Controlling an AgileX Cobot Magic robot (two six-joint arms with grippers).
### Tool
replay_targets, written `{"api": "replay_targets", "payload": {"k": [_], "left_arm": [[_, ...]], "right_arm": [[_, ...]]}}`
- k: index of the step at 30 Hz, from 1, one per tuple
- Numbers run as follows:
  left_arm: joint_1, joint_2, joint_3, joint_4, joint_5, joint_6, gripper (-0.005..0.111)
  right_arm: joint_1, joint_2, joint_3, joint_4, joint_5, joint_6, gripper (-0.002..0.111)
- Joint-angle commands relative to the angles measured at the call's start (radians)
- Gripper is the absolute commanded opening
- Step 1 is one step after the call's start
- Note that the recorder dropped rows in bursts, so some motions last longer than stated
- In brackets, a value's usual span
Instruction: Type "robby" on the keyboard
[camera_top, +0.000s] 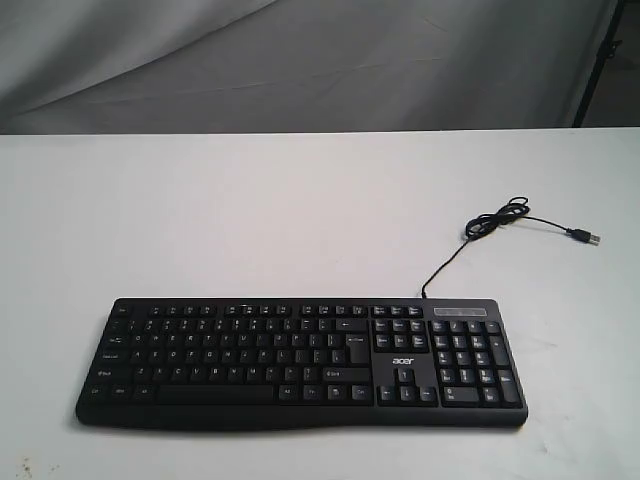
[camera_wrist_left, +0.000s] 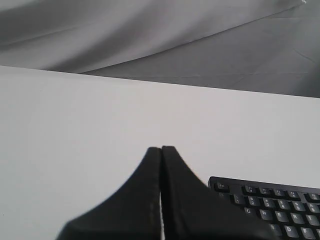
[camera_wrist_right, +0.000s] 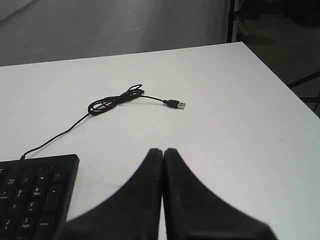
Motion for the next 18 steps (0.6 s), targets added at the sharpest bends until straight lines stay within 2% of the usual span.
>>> {"api": "replay_targets", "payload": {"k": [1,13,18], "left_arm": [[-0.003,-0.004,0.005,-0.009,-0.002,-0.004,0.000],[-0.003,-0.004,0.005,-0.009,-0.002,-0.004,0.000],[-0.003,-0.004,0.005,-0.009,-0.002,-0.004,0.000]], "right_arm": [[0.006,-0.005,0.003,-0.011,-0.005,0.005,0.000],[0.006,-0.005,0.003,-0.011,-0.005,0.005,0.000],[0.006,-0.005,0.003,0.085,0.001,0.001,0.000]]}}
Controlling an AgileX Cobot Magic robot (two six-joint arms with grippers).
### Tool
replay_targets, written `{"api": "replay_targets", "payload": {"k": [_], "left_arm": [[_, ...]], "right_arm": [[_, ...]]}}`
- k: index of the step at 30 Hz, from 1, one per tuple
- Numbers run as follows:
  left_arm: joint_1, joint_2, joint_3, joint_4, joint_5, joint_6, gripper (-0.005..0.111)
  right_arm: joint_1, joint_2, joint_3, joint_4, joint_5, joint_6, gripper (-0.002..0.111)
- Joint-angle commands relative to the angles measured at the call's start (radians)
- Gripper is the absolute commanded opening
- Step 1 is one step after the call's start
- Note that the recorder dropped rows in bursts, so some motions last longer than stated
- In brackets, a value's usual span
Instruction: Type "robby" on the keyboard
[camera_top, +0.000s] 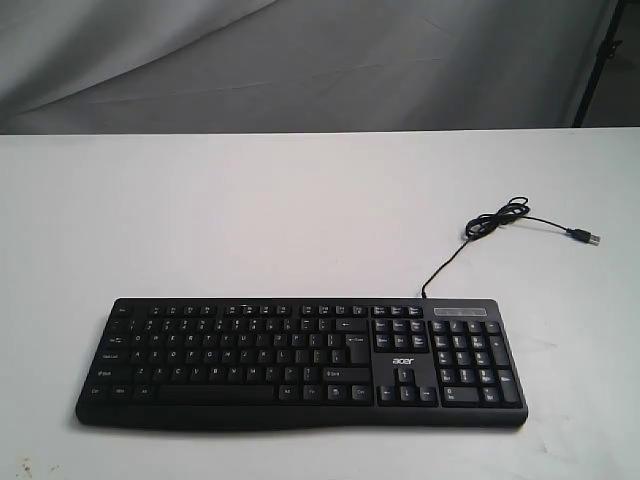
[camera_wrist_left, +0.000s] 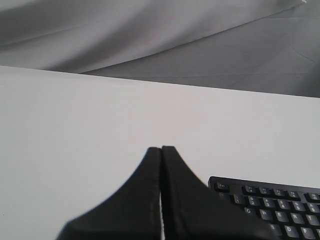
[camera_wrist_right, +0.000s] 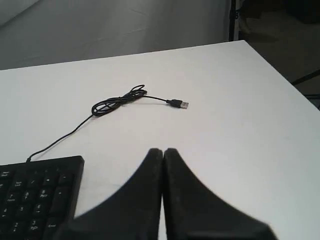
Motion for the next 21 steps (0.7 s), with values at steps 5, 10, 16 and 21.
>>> {"api": "replay_targets", "payload": {"k": [5,10,16,21], "left_arm": [[-0.003,-0.004,0.005,-0.009,-0.002,-0.004,0.000],[-0.003,-0.004,0.005,-0.009,-0.002,-0.004,0.000],[-0.003,-0.004,0.005,-0.009,-0.002,-0.004,0.000],[-0.003,-0.004,0.005,-0.009,-0.002,-0.004,0.000]], "right_arm": [[0.006,0.003,-0.192,0.047,0.100,0.001,0.000],[0.006,0.153,-0.406,0.047,0.130,0.003,0.000],[0.006,0.346,-0.544,0.047,0.130,0.003,0.000],[0.006,0.418,-0.569,0.053,0.127,0.003,0.000]]}}
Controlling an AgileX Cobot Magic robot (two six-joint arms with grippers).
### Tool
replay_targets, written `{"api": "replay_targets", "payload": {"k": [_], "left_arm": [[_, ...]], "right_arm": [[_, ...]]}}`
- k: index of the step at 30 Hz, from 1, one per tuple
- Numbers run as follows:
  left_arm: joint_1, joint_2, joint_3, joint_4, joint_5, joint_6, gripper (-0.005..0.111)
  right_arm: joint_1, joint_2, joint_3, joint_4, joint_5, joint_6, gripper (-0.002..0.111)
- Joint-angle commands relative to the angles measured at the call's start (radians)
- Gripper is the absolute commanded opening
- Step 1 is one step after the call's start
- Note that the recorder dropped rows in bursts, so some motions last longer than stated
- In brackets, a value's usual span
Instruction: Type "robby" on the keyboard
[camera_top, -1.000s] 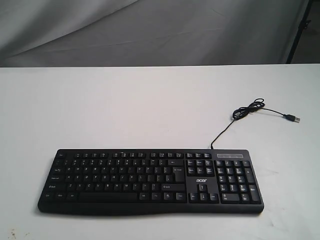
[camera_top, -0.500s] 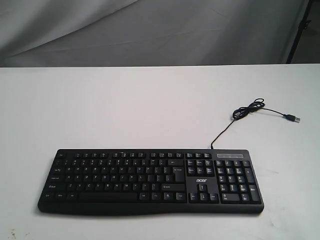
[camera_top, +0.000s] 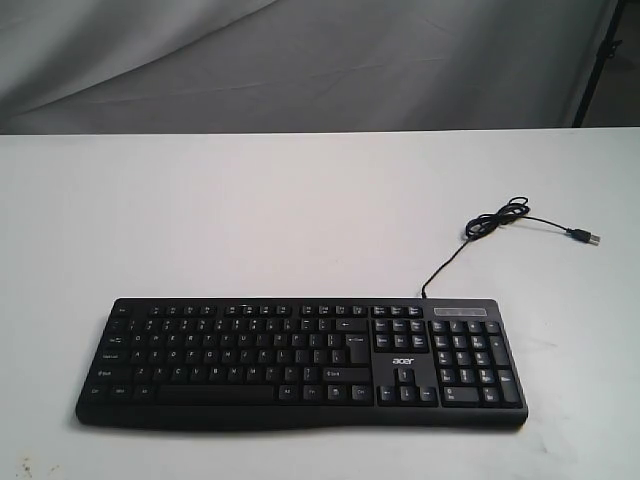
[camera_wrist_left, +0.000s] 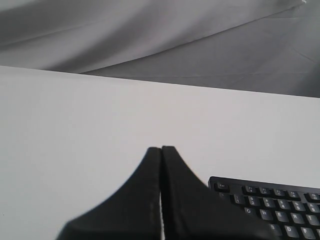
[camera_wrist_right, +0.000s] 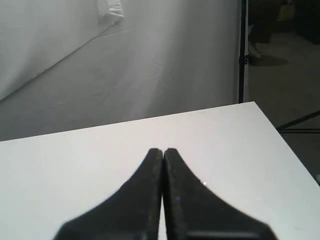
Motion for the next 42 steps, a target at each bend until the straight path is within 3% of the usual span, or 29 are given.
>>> {"api": "replay_targets", "payload": {"k": [1,6,7,8,11,14,21,32,42], "left_arm": [[-0.003,-0.004,0.005,-0.009,-0.002,-0.004,0.000],[-0.003,-0.004,0.005,-0.009,-0.002,-0.004,0.000],[-0.003,-0.004,0.005,-0.009,-0.002,-0.004,0.000],[-0.003,-0.004,0.005,-0.009,-0.002,-0.004,0.000],[-0.003,-0.004,0.005,-0.009,-0.002,-0.004,0.000],[-0.003,-0.004,0.005,-0.009,-0.002,-0.004,0.000],[-0.003,-0.004,0.005,-0.009,-0.002,-0.004,0.000],[-0.003,-0.004,0.005,-0.009,-0.002,-0.004,0.000],[-0.003,-0.004,0.005,-0.009,-0.002,-0.004,0.000]], "right_arm": [[0.006,0.051,-0.017,0.013,0.000,0.003,0.000],[0.008,0.077,-0.017,0.075,0.000,0.039,0.000],[0.039,0.107,-0.032,0.079,0.028,-0.037,0.000],[0.091,0.176,-0.072,0.089,0.114,-0.164,0.000],[0.220,0.379,-0.222,0.151,0.211,-0.256,0.000],[0.383,0.606,-0.402,0.264,0.179,-0.400,0.000],[0.672,1.070,-0.627,0.348,0.091,-0.516,0.000],[0.836,1.515,-0.891,0.491,0.026,-0.651,0.000],[0.932,1.600,-0.959,0.503,0.022,-0.704,0.000]]}}
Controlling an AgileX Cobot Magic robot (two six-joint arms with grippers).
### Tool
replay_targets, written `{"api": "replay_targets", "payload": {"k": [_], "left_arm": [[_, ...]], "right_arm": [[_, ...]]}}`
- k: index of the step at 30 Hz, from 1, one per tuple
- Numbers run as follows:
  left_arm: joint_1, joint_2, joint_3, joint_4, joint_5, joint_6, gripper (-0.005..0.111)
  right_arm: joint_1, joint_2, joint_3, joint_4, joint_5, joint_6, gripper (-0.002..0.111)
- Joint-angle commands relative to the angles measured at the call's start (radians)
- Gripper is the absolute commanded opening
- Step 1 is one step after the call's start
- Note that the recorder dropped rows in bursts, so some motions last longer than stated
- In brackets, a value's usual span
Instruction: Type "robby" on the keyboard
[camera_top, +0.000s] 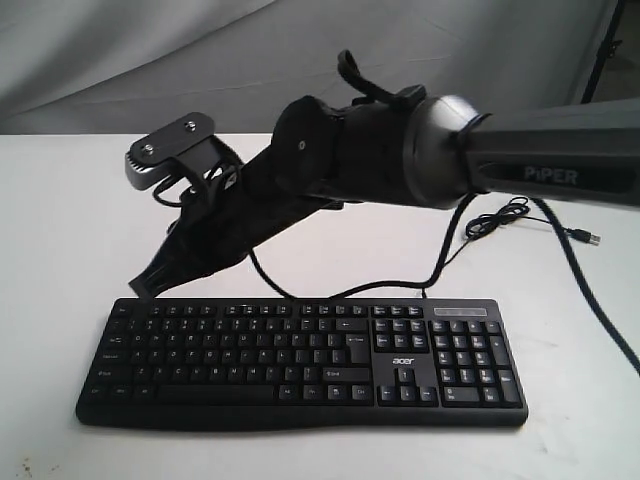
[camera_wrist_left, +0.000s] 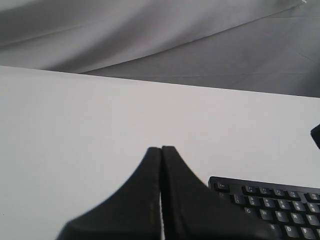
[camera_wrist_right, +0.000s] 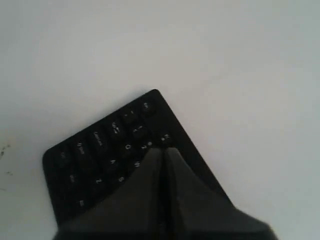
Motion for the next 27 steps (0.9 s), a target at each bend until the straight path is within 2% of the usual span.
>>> {"api": "replay_targets", "payload": {"k": [1,13,27], "left_arm": [[-0.003,-0.004,0.005,-0.009,-0.002,-0.004,0.000],[-0.003,-0.004,0.005,-0.009,-0.002,-0.002,0.000],[-0.003,-0.004,0.005,-0.009,-0.002,-0.004,0.000]], "right_arm": [[0.023,0.018,-0.008,0.010,-0.018,-0.039,0.000],[0.034,0.122,-0.008,0.008,-0.065,-0.138,0.000],[0.034,0.126,0.021,0.009,-0.017,-0.163,0.000]]}}
